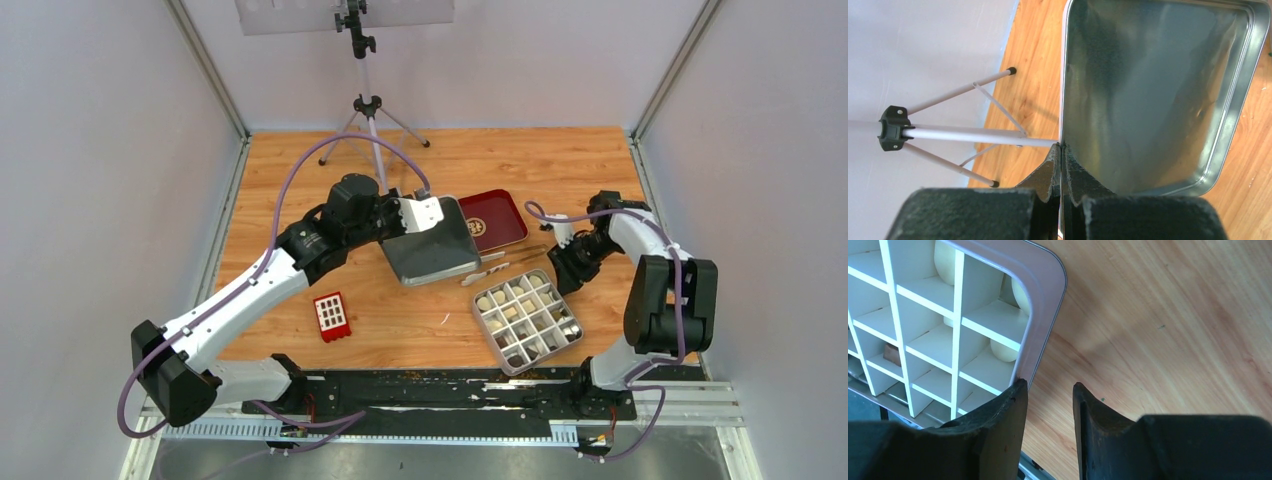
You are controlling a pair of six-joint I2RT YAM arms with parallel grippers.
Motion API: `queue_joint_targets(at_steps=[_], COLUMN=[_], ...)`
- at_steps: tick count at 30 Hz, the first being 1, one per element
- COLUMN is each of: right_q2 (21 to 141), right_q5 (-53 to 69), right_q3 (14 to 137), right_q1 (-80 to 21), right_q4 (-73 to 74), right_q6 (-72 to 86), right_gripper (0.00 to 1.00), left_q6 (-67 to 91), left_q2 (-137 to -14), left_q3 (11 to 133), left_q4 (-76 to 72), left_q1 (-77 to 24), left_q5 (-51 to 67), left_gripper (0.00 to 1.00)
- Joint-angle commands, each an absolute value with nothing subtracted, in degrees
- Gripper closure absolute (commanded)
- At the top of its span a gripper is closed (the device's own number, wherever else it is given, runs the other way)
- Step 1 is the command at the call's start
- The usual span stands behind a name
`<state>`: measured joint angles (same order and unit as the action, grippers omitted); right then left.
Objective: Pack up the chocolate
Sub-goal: Move the packing box to the center of the board.
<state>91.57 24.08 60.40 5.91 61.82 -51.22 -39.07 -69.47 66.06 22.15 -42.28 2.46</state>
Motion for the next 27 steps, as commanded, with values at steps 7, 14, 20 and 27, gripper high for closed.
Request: queue_joint_targets(at_steps=[7,14,20,27], right_q2=[88.13,86.97,88.56,92.94], right_q5=[27.02,27.54,26.46,24.46], right_q3=[64.39,64.75,62.25,61.84], right_q1=[4.66,3.85,2.54,0.23], right_q4=[66.57,67.79,66.13,63.54], right_q6=[-46.65,-47.11,-46.34,-44.72], right_gripper=[0.59,0.51,0.52,0.57], left_q6=[-40.96,-39.43,-39.53,-39.88], left_q2=[-66.27,-66.07,-65.61,-65.72], left_q3=[68.52,67.96,67.67,67.54], left_q4=[21.78,21.14,20.81,20.57], left_q1=[-42.10,-42.10,-42.11,-42.12], left_q5=[1.46,3.09,2.45,2.43], left_gripper=[1.00,1.00,1.00,1.00])
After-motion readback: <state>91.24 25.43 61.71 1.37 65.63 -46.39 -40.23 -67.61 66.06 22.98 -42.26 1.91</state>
